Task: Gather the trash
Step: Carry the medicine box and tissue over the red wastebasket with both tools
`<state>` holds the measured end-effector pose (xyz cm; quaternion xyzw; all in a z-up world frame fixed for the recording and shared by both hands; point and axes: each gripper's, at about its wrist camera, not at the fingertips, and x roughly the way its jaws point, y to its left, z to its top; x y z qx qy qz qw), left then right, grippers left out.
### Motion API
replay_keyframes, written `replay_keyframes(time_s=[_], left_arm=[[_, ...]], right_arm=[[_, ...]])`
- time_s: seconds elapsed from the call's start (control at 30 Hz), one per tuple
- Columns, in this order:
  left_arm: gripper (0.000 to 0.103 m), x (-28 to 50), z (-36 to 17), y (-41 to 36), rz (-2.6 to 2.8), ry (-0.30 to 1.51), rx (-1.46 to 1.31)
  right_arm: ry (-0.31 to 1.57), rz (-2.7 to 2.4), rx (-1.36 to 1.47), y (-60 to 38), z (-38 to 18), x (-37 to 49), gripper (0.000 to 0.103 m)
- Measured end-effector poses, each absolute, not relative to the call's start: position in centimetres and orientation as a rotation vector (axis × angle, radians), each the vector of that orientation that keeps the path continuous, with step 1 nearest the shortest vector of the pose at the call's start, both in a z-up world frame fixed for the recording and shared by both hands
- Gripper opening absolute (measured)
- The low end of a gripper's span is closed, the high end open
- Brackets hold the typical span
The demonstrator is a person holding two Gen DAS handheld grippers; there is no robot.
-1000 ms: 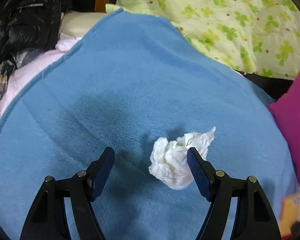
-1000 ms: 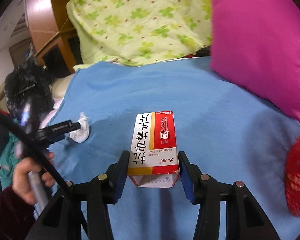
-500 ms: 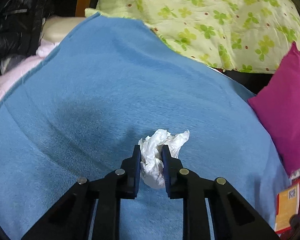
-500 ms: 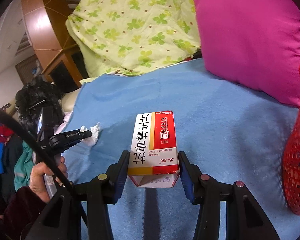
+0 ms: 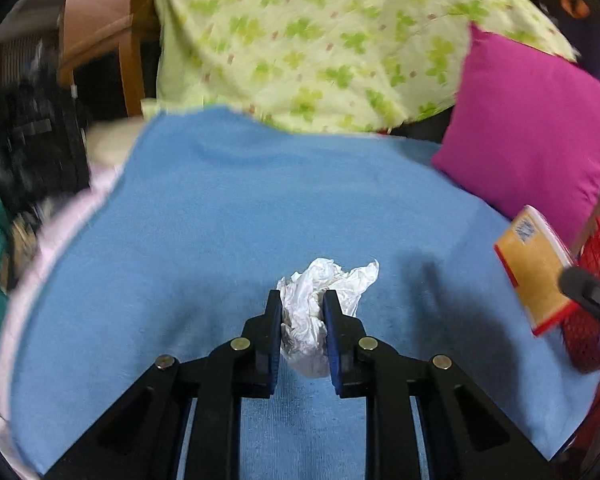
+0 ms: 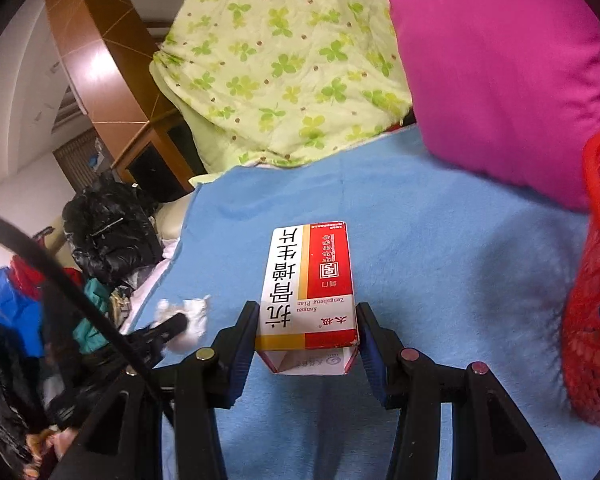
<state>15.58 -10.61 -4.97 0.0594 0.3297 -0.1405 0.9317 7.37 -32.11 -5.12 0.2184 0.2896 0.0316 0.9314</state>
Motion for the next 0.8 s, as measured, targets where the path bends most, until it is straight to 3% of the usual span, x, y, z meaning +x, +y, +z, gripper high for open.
replay_keyframes(time_s=[0.4,0.8], left_arm=[[0.021,11.7,-0.6,-14.5,-0.373,0.503,0.220],[0.021,9.3,0.0,-17.7,-0.364,0.474,0.282]], right_arm=[[0.503,-0.067,0.322,-33.3,-3.1,0.1,0.051],[0.446,-0.047,0.304,-33.8,-0.7,-3.5,0.051]])
